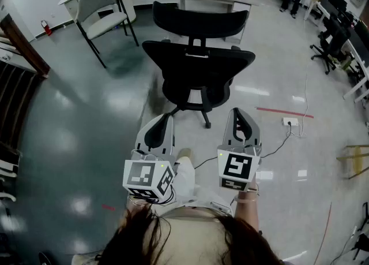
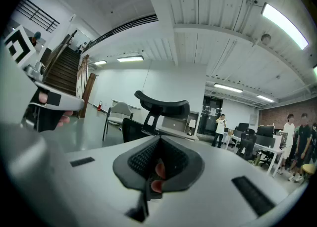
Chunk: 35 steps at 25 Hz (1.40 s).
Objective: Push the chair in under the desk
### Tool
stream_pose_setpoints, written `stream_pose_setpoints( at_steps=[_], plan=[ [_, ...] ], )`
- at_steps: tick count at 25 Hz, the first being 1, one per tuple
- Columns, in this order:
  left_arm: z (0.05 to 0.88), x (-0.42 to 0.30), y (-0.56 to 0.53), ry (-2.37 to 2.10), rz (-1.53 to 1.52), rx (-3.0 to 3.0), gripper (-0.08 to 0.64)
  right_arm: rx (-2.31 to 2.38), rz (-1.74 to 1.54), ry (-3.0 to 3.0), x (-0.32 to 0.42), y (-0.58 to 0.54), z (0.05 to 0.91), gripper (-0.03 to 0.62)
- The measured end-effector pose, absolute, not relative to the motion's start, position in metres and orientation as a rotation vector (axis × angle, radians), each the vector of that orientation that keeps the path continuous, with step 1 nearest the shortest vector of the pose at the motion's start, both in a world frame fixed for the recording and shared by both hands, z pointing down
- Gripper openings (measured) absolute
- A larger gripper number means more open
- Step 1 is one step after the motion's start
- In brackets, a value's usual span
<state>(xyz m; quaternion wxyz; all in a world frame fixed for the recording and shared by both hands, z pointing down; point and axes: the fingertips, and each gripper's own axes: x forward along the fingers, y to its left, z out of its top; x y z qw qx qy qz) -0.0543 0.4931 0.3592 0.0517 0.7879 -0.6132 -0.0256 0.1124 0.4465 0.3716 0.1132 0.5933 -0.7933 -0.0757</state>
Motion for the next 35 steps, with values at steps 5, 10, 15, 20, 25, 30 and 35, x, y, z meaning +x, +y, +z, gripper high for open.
stream_pose_setpoints(
  at_steps=[5, 10, 15, 20, 25, 30, 35],
  plan=[
    [0.361, -0.055, 0.473, -1.837, -0.046, 2.397, 0.023, 1.712, -0.219, -2.335, 0.110, 0.429, 0.374, 0.022],
    [0.363, -0.059, 0.454, -1.809, -0.059, 2.382, 0.011, 1.704, -0.216, -2.339, 0.107, 0.410, 0.378, 0.023],
    [0.371, -0.058, 0.428, -1.732, -0.006, 2.413, 0.011, 1.678, -0.197, -2.351, 0.100, 0.387, 0.377, 0.023],
    [0.376, -0.068, 0.401, -1.704, -0.016, 2.398, 0.012, 1.668, -0.194, -2.344, 0.096, 0.361, 0.376, 0.023],
    [0.373, -0.083, 0.371, -1.730, 0.000, 2.403, 0.012, 1.700, -0.191, -2.331, 0.097, 0.336, 0.372, 0.025],
    [0.372, -0.096, 0.342, -1.723, 0.058, 2.430, 0.012, 1.681, -0.209, -2.308, 0.092, 0.314, 0.371, 0.025],
    [0.377, -0.104, 0.316, -1.718, 0.119, 2.459, 0.012, 1.664, -0.206, -2.275, 0.086, 0.294, 0.377, 0.025]
  ],
)
